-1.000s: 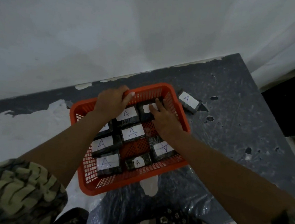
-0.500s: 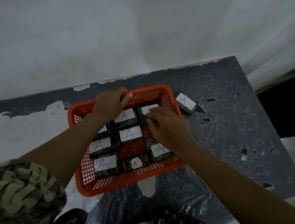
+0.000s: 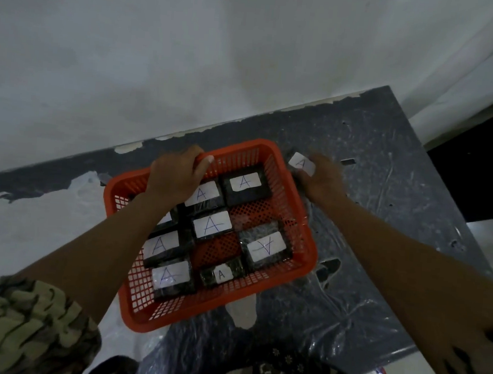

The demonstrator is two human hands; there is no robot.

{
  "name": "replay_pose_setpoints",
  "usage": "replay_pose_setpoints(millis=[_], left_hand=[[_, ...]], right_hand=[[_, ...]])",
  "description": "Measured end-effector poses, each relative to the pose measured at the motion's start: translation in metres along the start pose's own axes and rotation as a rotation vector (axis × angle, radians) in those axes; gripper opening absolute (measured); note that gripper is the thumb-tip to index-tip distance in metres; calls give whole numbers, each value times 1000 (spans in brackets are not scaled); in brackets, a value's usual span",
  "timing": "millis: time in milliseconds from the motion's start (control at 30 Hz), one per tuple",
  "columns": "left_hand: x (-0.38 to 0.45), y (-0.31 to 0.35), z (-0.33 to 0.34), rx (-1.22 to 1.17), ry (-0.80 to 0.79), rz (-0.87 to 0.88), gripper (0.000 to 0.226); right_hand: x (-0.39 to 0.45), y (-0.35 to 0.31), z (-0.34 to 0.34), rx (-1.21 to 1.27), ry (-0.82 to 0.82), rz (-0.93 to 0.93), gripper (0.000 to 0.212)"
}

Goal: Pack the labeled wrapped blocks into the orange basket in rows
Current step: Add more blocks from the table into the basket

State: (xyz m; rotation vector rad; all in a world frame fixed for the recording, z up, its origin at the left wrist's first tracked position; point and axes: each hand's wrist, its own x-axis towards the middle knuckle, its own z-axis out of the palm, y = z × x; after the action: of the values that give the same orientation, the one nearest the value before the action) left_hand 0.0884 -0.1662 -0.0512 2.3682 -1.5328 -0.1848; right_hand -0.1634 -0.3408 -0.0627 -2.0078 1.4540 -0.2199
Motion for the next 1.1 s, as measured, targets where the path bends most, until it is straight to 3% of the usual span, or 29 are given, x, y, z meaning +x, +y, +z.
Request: replay_pose_setpoints(millis=[300,500,633,767,867,933,1100], left_hand=[[-1,0,1,9,8,0,40],[-1,-1,1,14,7,6,41],[-2,-1,1,0,8,4,41],[-1,-3,2,0,16,18,40],[0,-4,2,4,-3,21,39],[0,-5,3,2,-5,24,40],[-1,-5,3,3,0,28,39]], right_hand=[[5,8,9,-138,-24,11,60],[-2,5,5,28,24,-4,39],[-16,-19,-9,217,237,-62,28],[-37,-51,-25,325,385,-297,29],[-57,-65,-28,315,312,-561,36],[-66,-69,-25,267,179,-696,42],[-76,-75,-14,-64,-243,-698,39]])
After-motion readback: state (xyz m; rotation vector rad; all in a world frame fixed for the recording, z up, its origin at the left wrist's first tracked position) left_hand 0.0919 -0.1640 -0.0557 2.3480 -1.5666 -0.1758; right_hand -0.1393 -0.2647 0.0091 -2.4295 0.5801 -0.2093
